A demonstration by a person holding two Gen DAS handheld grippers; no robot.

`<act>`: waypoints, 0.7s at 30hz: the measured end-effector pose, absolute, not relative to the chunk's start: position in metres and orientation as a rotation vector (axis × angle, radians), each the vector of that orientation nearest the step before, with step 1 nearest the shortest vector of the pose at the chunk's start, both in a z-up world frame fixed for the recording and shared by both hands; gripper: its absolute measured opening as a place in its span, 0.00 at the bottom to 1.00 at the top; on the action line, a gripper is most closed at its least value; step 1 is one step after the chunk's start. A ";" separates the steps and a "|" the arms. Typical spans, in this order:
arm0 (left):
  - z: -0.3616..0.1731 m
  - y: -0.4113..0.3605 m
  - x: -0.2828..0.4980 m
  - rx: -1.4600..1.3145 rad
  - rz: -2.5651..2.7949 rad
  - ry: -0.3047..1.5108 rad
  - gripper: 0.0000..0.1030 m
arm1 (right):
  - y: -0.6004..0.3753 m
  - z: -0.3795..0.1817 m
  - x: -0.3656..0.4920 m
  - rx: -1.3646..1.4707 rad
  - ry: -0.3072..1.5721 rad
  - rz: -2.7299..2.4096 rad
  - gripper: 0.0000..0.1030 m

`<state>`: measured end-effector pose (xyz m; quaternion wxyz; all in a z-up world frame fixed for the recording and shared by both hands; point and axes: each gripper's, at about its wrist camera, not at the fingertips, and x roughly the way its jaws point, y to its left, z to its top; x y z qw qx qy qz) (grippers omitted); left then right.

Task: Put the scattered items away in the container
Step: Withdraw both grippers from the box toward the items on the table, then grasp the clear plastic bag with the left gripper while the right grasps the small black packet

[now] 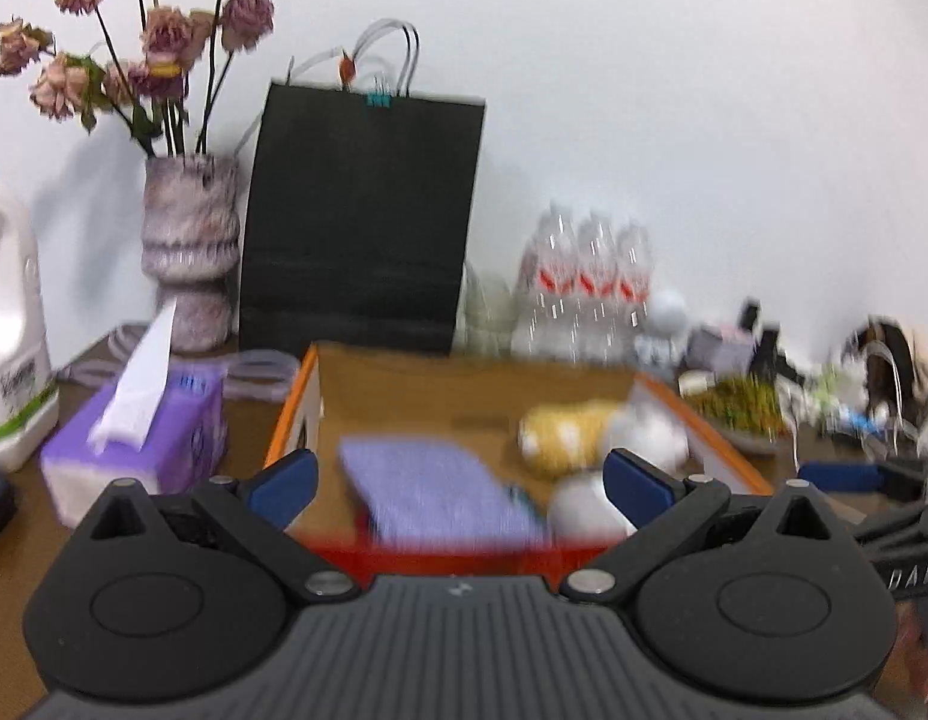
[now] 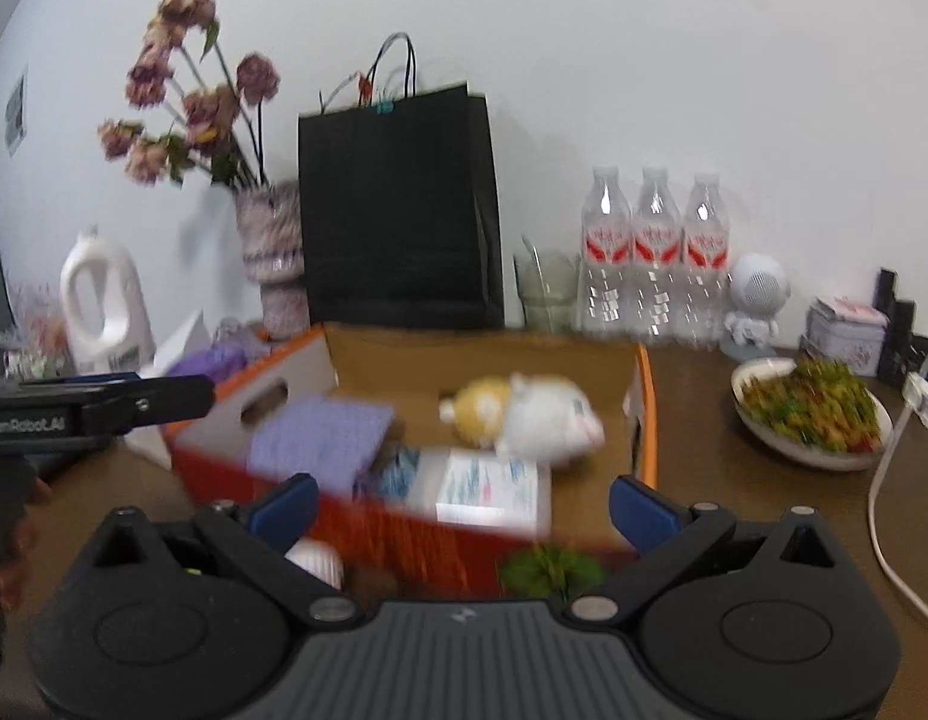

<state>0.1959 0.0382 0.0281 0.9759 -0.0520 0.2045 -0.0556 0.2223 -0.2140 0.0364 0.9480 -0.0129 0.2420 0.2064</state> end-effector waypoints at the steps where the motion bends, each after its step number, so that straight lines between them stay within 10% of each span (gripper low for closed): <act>1: 0.023 0.038 0.189 -0.103 -0.117 0.428 1.00 | -0.216 0.032 0.216 -0.037 0.501 0.418 1.00; 21: -0.025 0.014 0.131 -0.098 -0.125 0.576 1.00 | -0.178 -0.031 0.153 -0.173 0.666 0.547 0.86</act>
